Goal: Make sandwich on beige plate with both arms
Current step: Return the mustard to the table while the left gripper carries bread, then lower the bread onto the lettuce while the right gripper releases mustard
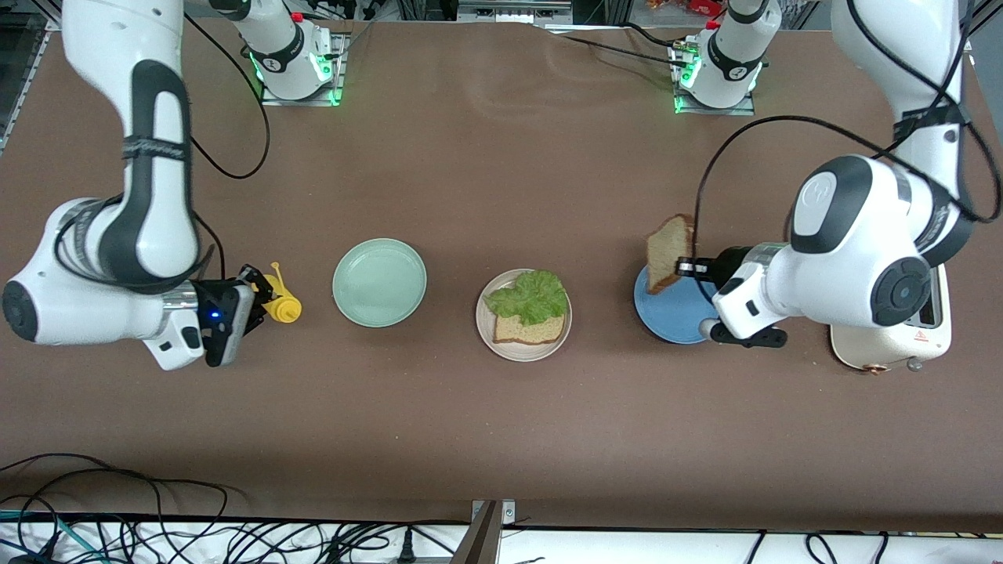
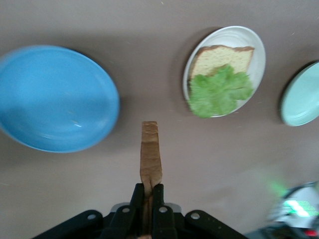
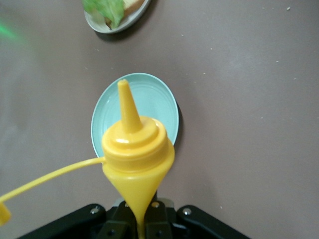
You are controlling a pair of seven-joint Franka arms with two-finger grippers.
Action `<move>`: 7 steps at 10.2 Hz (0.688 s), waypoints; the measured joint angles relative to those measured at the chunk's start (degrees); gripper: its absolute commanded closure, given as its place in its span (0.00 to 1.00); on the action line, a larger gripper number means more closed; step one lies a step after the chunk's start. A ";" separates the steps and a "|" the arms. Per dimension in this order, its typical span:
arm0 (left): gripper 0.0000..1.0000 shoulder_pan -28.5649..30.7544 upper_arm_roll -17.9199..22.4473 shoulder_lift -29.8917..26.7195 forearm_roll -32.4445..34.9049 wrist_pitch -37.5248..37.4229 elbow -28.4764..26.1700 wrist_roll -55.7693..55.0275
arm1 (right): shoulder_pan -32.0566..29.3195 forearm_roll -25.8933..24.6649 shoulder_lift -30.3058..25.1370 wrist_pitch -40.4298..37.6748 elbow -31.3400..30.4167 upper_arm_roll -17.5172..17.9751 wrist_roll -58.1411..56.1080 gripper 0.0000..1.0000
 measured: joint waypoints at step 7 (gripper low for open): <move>1.00 -6.81 -0.06 10.92 -27.62 16.48 0.03 -3.45 | -4.64 18.91 1.86 -1.79 -11.94 1.12 -34.90 1.00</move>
